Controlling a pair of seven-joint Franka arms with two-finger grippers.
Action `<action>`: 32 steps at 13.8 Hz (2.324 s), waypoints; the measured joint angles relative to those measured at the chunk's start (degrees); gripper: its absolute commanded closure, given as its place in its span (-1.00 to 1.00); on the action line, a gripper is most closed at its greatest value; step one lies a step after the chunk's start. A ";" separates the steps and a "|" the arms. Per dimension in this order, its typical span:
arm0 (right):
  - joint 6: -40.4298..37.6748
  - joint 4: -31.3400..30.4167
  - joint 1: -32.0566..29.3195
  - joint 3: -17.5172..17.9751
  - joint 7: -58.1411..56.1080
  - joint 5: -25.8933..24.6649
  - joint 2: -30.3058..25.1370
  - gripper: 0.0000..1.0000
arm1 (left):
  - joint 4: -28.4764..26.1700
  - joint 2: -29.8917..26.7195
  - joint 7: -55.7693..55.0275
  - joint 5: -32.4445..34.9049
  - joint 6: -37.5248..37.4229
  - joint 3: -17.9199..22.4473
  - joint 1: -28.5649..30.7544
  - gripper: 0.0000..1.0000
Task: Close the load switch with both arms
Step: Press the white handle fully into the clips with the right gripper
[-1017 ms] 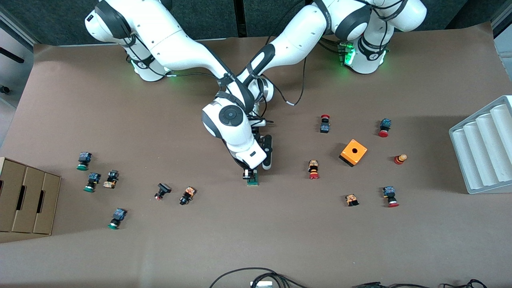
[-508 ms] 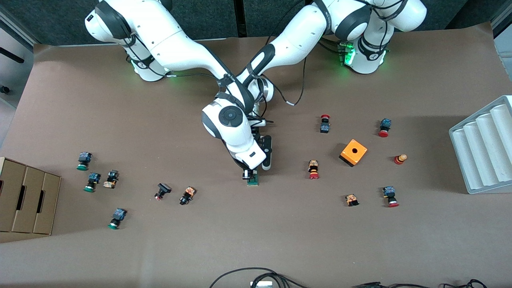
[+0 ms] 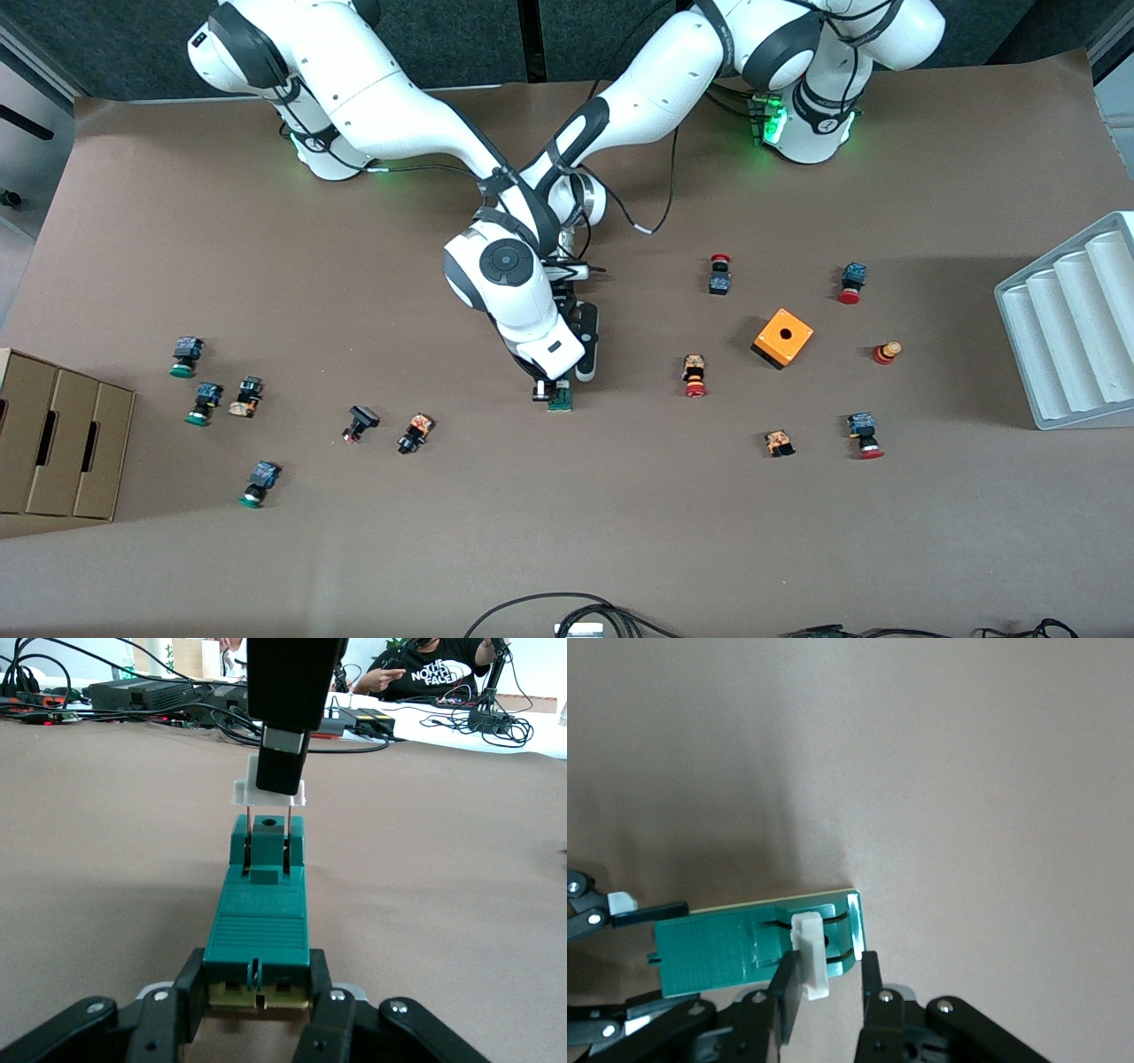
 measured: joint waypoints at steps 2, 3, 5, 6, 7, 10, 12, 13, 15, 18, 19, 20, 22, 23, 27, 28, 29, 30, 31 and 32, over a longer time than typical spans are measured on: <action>0.00 0.04 0.00 0.00 0.00 0.00 0.02 0.34 | 0.00 0.00 0.00 0.00 0.00 0.00 0.00 0.42; 0.00 0.06 0.00 0.00 0.00 0.00 0.04 0.35 | 0.00 0.00 -0.01 0.00 0.00 0.00 0.00 0.42; 0.00 0.13 0.00 0.00 0.00 0.00 0.07 0.36 | 0.00 0.00 -0.02 0.00 0.00 0.00 0.00 0.42; 0.00 0.24 -0.01 0.00 0.00 0.00 0.08 0.36 | 0.00 0.00 -0.03 0.00 0.00 0.00 0.00 0.42; 0.00 0.40 -0.01 0.00 0.00 0.00 0.11 0.37 | 0.00 0.00 -0.04 0.00 0.00 0.00 0.00 0.42; 0.00 1.12 -0.04 0.00 0.00 0.00 0.52 0.39 | 0.00 0.00 -0.06 0.00 0.00 0.00 0.00 0.42; 0.00 1.31 -0.06 0.00 0.00 0.00 0.61 0.40 | 0.00 0.00 -0.07 0.00 0.00 0.00 0.00 0.42; 0.00 1.41 -0.06 0.00 0.00 0.00 0.68 0.40 | 0.00 0.00 -0.08 0.00 0.00 0.00 0.00 0.42; 0.00 1.72 -0.07 0.00 0.00 0.00 0.93 0.40 | 0.00 0.00 -0.08 0.00 0.00 0.00 0.00 0.42; 0.00 2.32 -0.09 0.00 0.00 0.00 1.48 0.40 | 0.00 0.00 -0.08 0.00 0.00 0.00 0.00 0.42; 0.01 2.60 -0.10 0.00 0.00 0.00 1.71 0.40 | 0.00 0.00 -0.09 0.00 0.00 0.00 0.00 0.42; 0.01 2.93 -0.11 0.00 0.00 0.00 1.97 0.40 | 0.00 0.00 -0.09 0.00 0.00 0.00 0.00 0.42; 0.05 3.29 -0.15 0.00 0.00 0.00 2.40 0.40 | 0.00 0.00 -0.09 0.00 0.00 0.00 0.00 0.42; 0.06 3.41 -0.16 0.00 0.00 0.00 2.55 0.40 | 0.00 0.00 -0.09 0.00 0.00 0.00 0.00 0.42; 0.07 3.90 -0.55 -0.01 0.00 0.00 3.04 0.40 | 0.00 0.00 -0.09 0.00 0.00 0.00 0.00 0.42; 0.08 4.07 -0.61 -0.01 0.00 0.00 3.22 0.40 | 0.00 0.00 -0.09 0.00 0.00 0.00 0.00 0.42; 0.10 4.30 -0.65 -0.01 0.00 0.00 3.46 0.40 | 0.00 0.00 -0.09 0.00 0.00 0.00 0.00 0.42; 0.13 4.55 -0.68 -0.01 0.00 0.00 3.67 0.40 | 0.00 0.00 -0.09 0.00 0.00 0.00 0.00 0.42; 0.15 4.74 -0.69 -0.01 0.00 0.00 3.81 0.40 | 0.00 0.00 -0.09 0.00 0.00 0.00 0.00 0.42; 0.15 4.89 -0.72 -0.01 0.00 0.00 3.94 0.40 | 0.00 0.00 -0.09 0.00 0.00 0.00 0.00 0.42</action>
